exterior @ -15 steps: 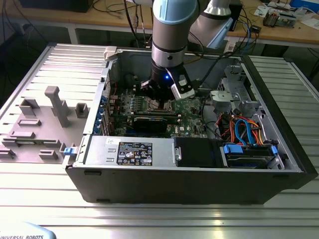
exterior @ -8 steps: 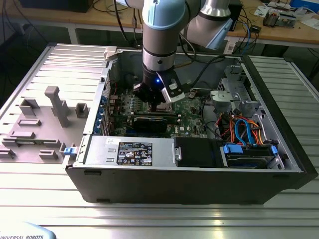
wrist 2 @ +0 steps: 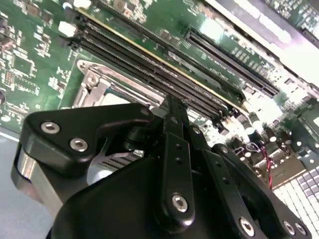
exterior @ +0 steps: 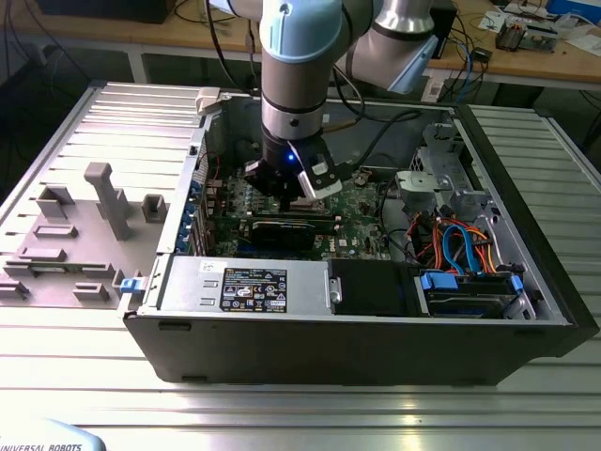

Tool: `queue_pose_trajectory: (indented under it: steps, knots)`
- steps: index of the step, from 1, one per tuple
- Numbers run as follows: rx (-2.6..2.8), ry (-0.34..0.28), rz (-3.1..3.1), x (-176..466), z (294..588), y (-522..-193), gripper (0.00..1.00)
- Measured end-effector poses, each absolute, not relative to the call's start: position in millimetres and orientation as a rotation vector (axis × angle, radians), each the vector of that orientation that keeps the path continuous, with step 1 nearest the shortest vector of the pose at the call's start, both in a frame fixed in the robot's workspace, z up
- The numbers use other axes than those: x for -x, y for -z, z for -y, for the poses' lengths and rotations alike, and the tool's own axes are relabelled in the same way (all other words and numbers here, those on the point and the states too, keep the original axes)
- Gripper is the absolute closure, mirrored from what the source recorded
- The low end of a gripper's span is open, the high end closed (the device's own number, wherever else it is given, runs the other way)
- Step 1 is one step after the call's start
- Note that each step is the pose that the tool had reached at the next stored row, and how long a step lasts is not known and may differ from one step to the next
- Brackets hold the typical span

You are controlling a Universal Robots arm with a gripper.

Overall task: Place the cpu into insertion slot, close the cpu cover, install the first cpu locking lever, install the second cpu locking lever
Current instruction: 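Install the second cpu locking lever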

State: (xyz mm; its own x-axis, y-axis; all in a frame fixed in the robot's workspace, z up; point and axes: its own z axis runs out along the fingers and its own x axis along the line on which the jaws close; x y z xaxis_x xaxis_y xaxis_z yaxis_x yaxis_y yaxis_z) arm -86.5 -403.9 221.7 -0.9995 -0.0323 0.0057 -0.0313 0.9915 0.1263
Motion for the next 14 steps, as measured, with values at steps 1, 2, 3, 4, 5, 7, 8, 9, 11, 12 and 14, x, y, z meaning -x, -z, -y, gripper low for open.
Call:
queue_pose_trajectory:
  steps: [1,2,3,4,5,7,8,9,11,12,14]
  knots:
    - [-0.05,0.202,3.127,89.0,404.0,-221.4,0.89]
    - [-0.05,0.206,3.127,90.7,403.9,-221.0,0.89]
    - [-0.05,0.211,3.127,92.7,403.9,-220.5,0.89]
    - [-0.05,0.216,3.126,94.5,404.0,-219.8,0.89]
    - [-0.05,0.222,3.126,96.3,404.5,-218.5,0.89]
    - [-0.05,0.232,3.125,97.9,407.2,-217.4,0.89]
    - [-0.05,0.233,3.125,98.1,408.3,-217.4,0.89]
    - [-0.05,0.233,3.125,98.1,410.1,-217.4,0.89]
    - [-0.05,0.257,3.123,98.1,410.9,-217.1,0.89]
    - [-0.05,0.284,3.121,98.1,411.3,-216.6,0.89]
    - [-0.05,0.335,3.116,98.1,414.0,-215.6,0.89]
